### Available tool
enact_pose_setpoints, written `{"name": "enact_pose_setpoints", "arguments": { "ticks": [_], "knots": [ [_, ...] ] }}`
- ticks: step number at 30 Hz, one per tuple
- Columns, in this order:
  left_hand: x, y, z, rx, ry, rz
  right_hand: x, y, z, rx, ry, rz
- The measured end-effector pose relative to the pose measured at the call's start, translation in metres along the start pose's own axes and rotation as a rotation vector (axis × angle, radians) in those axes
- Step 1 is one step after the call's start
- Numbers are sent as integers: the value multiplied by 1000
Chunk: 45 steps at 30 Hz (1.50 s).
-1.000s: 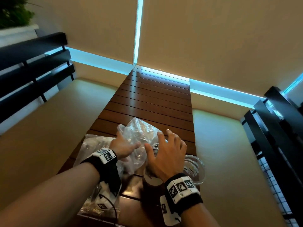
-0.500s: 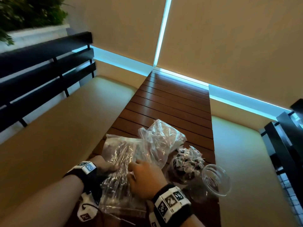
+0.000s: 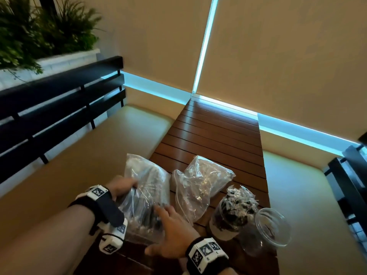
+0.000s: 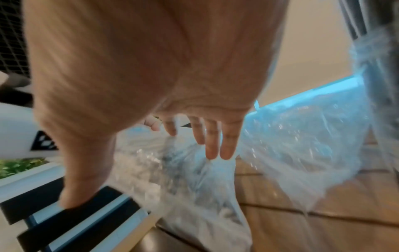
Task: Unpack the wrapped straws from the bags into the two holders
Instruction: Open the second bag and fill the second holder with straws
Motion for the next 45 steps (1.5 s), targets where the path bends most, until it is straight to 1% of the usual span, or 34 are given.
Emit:
{"name": "enact_pose_setpoints", "arguments": {
  "ticks": [3, 5, 6, 8, 10, 12, 14, 16, 17, 18, 20, 22, 23, 24, 27, 28, 29, 30, 32, 34, 35, 40, 43, 45],
  "knots": [
    [-30, 10, -31, 40, 73, -68, -24, 9, 24, -128, 59, -155],
    [-43, 25, -58, 101, 98, -52, -39, 14, 38, -175, 99, -292],
    [-48, 32, -73, 131, 104, -33, -48, 17, 45, -214, 103, -385],
    [-61, 53, -97, 183, 129, -57, -68, 23, 57, -321, 74, -595],
    [-74, 73, -116, 221, 176, -95, -90, 31, 64, -395, -2, -762],
    [-82, 98, -131, 280, 273, -109, -110, 41, 70, -465, -96, -931],
    [-87, 120, -145, 369, 329, -134, -131, 54, 76, -516, -193, -1091],
    [-84, 142, -159, 504, 258, -126, -152, 67, 81, -525, -271, -1213],
    [-83, 153, -166, 599, 191, -154, -163, 76, 82, -523, -302, -1281],
    [-81, 162, -171, 703, 108, -214, -174, 84, 82, -519, -325, -1351],
    [-76, 184, -174, 938, -153, -417, -193, 103, 81, -525, -365, -1443],
    [-65, 209, -176, 1143, -450, -647, -208, 120, 84, -555, -375, -1442],
    [-58, 221, -178, 1214, -499, -718, -214, 128, 87, -571, -365, -1435],
    [-51, 235, -183, 1258, -457, -780, -219, 134, 91, -580, -345, -1439],
    [-37, 274, -195, 1353, -37, -920, -222, 147, 103, -626, -290, -1490],
    [-36, 285, -199, 1357, 55, -938, -219, 149, 108, -663, -280, -1498],
    [-36, 293, -204, 1344, 111, -929, -216, 152, 112, -699, -264, -1496],
    [-38, 298, -209, 1317, 127, -892, -212, 153, 115, -728, -243, -1494],
    [-40, 301, -220, 1198, 58, -748, -206, 152, 116, -760, -208, -1504],
    [-39, 293, -225, 1046, -4, -573, -200, 147, 114, -773, -219, -1518],
    [-38, 287, -226, 981, -16, -516, -196, 145, 112, -776, -230, -1520],
    [-39, 266, -214, 742, -120, -419, -179, 135, 105, -792, -243, -1496],
    [-38, 255, -201, 640, -146, -346, -171, 128, 102, -783, -266, -1485],
    [-38, 248, -192, 596, -135, -302, -163, 121, 103, -741, -263, -1449]
  ]
}}
Point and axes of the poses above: each hand's wrist, its own y-axis away from the middle knuckle, its own x-axis out of the palm, z = x × y, the point moved 4 cm from there along -y, towards the middle knuckle, and after that the axes turned 10 degrees about -y, right-handed, at the moved point
